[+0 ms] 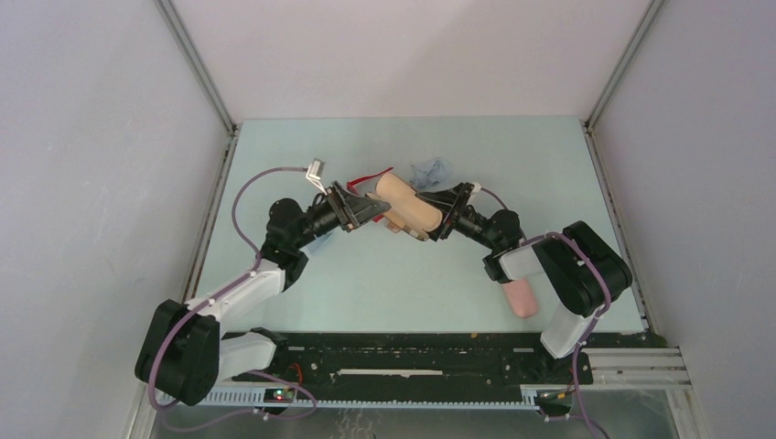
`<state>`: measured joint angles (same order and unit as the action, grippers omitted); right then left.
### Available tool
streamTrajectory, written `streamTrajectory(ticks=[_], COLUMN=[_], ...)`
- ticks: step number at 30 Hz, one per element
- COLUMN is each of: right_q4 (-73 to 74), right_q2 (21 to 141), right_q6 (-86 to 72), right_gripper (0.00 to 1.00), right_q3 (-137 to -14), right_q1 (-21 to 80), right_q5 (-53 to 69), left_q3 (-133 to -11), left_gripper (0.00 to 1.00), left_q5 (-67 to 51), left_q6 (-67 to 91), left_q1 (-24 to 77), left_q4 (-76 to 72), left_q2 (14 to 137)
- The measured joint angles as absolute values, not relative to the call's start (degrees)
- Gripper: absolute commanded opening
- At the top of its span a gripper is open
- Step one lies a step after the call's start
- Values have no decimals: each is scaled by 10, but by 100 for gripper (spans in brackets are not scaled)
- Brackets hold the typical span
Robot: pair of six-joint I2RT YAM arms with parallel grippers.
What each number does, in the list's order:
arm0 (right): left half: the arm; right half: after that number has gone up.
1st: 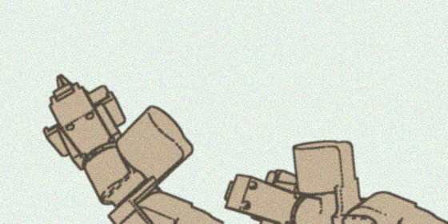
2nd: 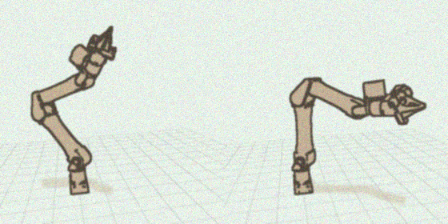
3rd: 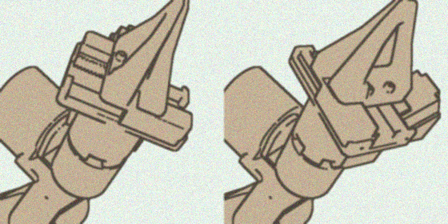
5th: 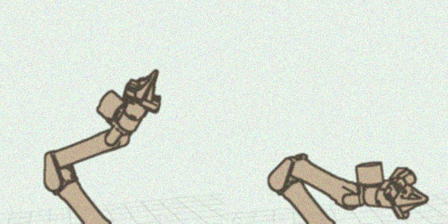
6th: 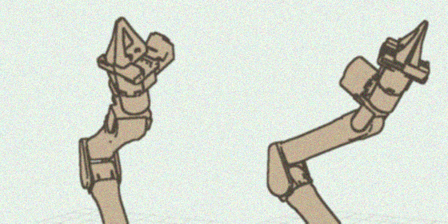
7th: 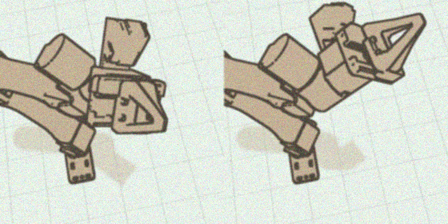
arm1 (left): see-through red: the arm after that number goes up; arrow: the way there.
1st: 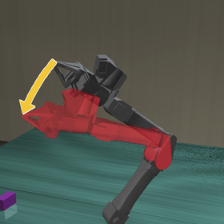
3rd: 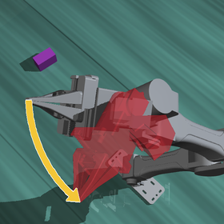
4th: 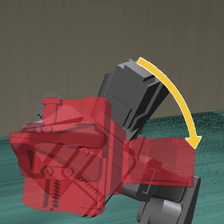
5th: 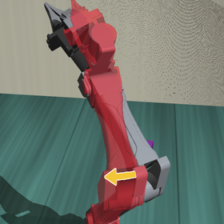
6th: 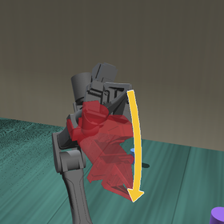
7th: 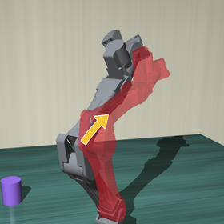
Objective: Organize the sunglasses
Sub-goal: Open the sunglasses case at the center of the board.
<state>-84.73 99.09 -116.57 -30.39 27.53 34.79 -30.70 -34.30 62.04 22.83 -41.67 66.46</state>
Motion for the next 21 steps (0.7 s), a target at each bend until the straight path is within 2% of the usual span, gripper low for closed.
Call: streamTrajectory(ticks=[8,15,21], right_q4=[-848,-848,-846], right_q2=[991,991,991], right_q6=[-1166,-1166,-1166], right_gripper=[11,41,60], right_q3=[-304,-304,-304], right_q1=[275,275,274], right_q5=[338,337,337], left_q3=[-307,-307,-307], left_gripper=[0,0,0], left_q5=[-350,-350,-350], left_q6=[630,630,630], left_q1=[225,225,225], left_q4=[-453,-453,-453], left_q2=[685,686,690])
